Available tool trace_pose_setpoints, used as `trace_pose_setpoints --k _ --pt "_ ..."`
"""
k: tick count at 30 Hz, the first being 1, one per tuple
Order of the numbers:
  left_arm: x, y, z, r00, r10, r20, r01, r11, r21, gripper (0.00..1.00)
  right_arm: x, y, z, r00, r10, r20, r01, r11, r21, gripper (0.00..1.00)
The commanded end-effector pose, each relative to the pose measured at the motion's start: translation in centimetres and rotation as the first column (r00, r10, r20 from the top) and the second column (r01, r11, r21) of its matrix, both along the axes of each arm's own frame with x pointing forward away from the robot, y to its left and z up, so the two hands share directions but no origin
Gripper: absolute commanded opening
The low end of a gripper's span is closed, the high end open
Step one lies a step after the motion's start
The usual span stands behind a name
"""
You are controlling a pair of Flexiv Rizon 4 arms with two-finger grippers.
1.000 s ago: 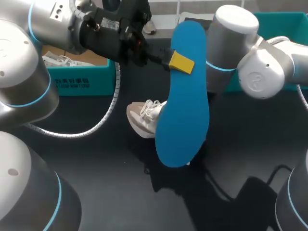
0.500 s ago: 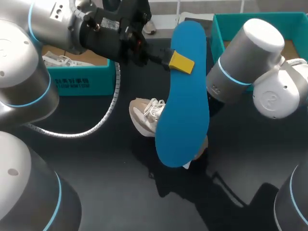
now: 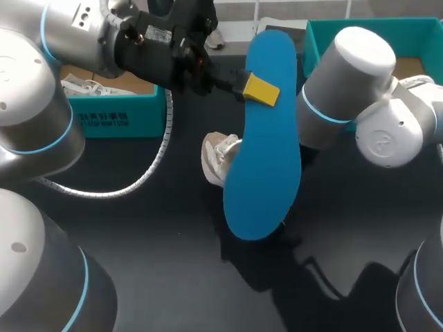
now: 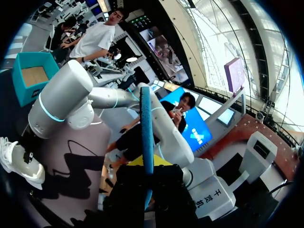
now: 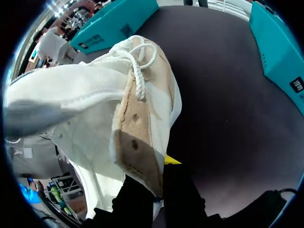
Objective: Take the shoe out of the shoebox, open the shoe tongue, remove and reinsert the insole, then place the shoe into the shoebox
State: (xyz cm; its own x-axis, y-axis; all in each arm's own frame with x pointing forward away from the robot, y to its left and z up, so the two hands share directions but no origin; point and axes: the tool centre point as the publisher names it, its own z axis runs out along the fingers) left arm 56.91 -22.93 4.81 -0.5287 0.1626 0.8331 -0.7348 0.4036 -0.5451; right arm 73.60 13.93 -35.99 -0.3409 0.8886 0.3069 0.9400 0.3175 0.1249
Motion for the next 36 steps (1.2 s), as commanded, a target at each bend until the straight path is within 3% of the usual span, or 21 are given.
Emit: trace_pose_setpoints --k 1,9,12,31,32,33,34,36 --pt "0.0 0.0 -0.1 1.0 0.001 0.0 -0.001 1.0 0.0 0.0 0.2 1.0 -0.6 0.998 -0.059 0.013 0.059 0.997 -0.051 0.0" --pt "0.0 0.0 -0.1 1.0 0.001 0.0 -0.001 1.0 0.0 0.0 0.1 0.5 -1.9 0.986 -0.165 0.014 0.166 0.985 -0.045 0.0" --pt "0.0 0.0 -0.1 1.0 0.001 0.0 -0.001 1.0 0.0 0.0 -0.1 0.0 -2.1 0.966 -0.258 0.033 0.259 0.966 -0.02 0.0" --pt "0.0 0.0 -0.1 1.0 0.001 0.0 -0.001 1.0 0.0 0.0 -0.2 -1.2 -5.7 0.941 -0.334 -0.052 0.334 0.943 -0.016 0.0" --pt "0.0 0.0 -0.1 1.0 0.001 0.0 -0.001 1.0 0.0 0.0 -0.3 -1.2 -5.7 0.937 -0.346 -0.054 0.346 0.938 -0.003 0.34" --pt "0.0 0.0 -0.1 1.0 0.001 0.0 -0.001 1.0 0.0 0.0 -0.5 -1.3 -5.6 0.934 -0.353 -0.055 0.354 0.935 0.001 0.77" --pt "0.0 0.0 -0.1 1.0 0.001 0.0 -0.001 1.0 0.0 0.0 -0.7 -1.3 -5.3 0.935 -0.349 -0.059 0.35 0.937 0.005 1.0" --pt "0.0 0.0 -0.1 1.0 0.001 0.0 -0.001 1.0 0.0 0.0 -1.2 -1.5 -4.4 0.933 -0.354 -0.057 0.356 0.935 0.014 1.0"
